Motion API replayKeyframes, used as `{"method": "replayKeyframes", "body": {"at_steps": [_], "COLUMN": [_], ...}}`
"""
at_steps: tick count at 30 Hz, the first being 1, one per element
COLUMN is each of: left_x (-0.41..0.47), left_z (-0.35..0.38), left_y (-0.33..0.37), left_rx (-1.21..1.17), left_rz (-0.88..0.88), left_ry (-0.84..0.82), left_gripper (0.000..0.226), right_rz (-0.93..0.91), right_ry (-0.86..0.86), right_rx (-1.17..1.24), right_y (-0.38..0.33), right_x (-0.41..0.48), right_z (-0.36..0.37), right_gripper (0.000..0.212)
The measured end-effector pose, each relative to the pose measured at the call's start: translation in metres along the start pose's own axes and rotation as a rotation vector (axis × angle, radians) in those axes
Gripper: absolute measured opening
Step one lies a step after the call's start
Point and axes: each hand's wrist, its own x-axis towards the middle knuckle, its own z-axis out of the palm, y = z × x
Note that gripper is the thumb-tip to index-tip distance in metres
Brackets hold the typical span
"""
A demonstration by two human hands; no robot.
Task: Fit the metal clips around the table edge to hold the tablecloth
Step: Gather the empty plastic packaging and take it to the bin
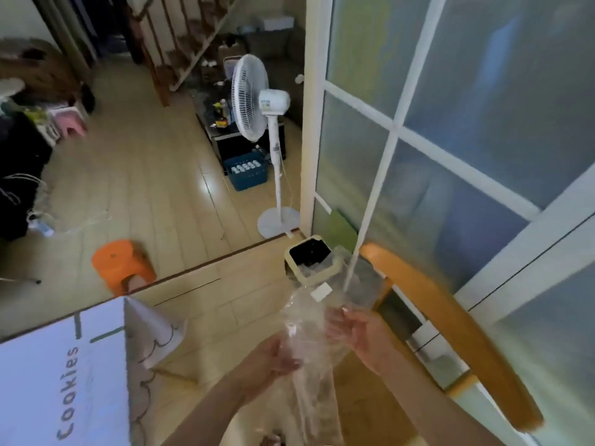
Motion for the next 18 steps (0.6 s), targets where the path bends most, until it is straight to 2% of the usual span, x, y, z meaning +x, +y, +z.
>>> {"method": "replayKeyframes", "body": {"at_steps": [1,3,7,9,13,16,18], "left_x": [0.013,0.039,0.085,0.104,0.126,0.135,0.139], "left_z": [-0.007,-0.020,-0.042,-0.040,-0.022,-0.012,-0.008], "left_y": [0.012,0.032,0.065,0.075,0.088,0.089,0.087], "left_rx": [0.054,0.151,0.271,0.281,0.347,0.369,0.425], "left_rz": [-0.022,-0.026,-0.046,-0.104,-0.163,-0.182,-0.176], "left_ry": [-0.003,-0.003,0.020,-0.004,-0.081,-0.138,-0.199], "left_gripper": [0.048,0.043,0.018,0.016,0.014,0.046,0.053], "right_rz": [-0.035,-0.064,-0.051,-0.010,0.019,0.011,-0.014], "right_ry": [0.040,0.121,0.185,0.243,0.342,0.378,0.424], "right_rx": [0.042,0.069,-0.122,-0.237,-0.280,-0.250,-0.248], "right_y": [-0.008,-0.021,-0.035,-0.033,-0.029,-0.024,-0.019], "right_x": [0.008,0.020,0.026,0.025,0.020,0.015,0.015], "right_z": [0.000,-0.002,0.002,0.000,-0.008,-0.011,-0.012], "right_gripper": [0.010,0.015,0.014,0.018,0.024,0.022,0.030]}}
